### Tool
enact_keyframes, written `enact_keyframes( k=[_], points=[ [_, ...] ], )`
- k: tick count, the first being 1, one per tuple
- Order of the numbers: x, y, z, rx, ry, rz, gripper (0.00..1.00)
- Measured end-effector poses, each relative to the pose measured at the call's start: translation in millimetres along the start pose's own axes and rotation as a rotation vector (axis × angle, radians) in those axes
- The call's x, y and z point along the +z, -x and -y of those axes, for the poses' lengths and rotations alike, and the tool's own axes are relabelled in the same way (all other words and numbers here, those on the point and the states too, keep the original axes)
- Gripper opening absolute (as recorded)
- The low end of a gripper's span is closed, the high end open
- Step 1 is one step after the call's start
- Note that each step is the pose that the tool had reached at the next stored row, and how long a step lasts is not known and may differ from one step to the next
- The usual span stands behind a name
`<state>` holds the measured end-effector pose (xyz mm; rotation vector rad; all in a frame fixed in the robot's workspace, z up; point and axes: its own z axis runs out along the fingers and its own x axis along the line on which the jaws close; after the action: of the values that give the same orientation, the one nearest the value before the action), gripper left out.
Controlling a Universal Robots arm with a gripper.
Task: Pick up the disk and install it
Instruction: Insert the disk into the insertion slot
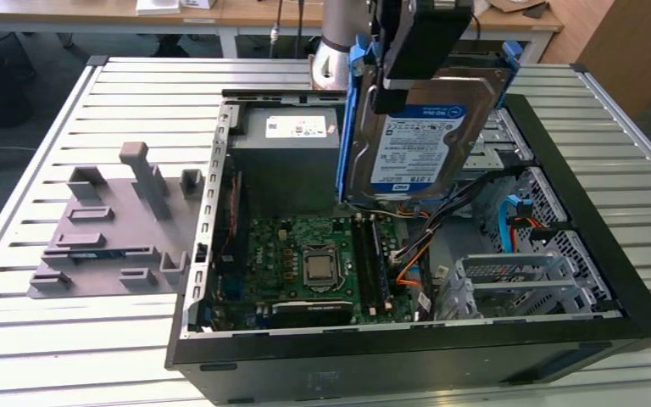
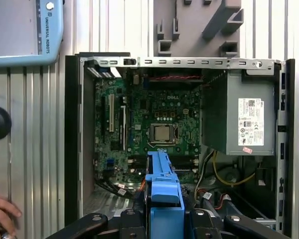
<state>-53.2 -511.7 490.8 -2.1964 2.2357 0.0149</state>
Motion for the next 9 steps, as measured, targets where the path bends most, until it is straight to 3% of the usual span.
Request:
enact_keyframes(
  k=[4,9],
  points=[
    [1.3,-1.4,12.1,0.0,0.0003,-0.0003,0.36],
    [4.7,-14.1,16.1,0.0,0.0005,-0.0003,0.36]
  ],
)
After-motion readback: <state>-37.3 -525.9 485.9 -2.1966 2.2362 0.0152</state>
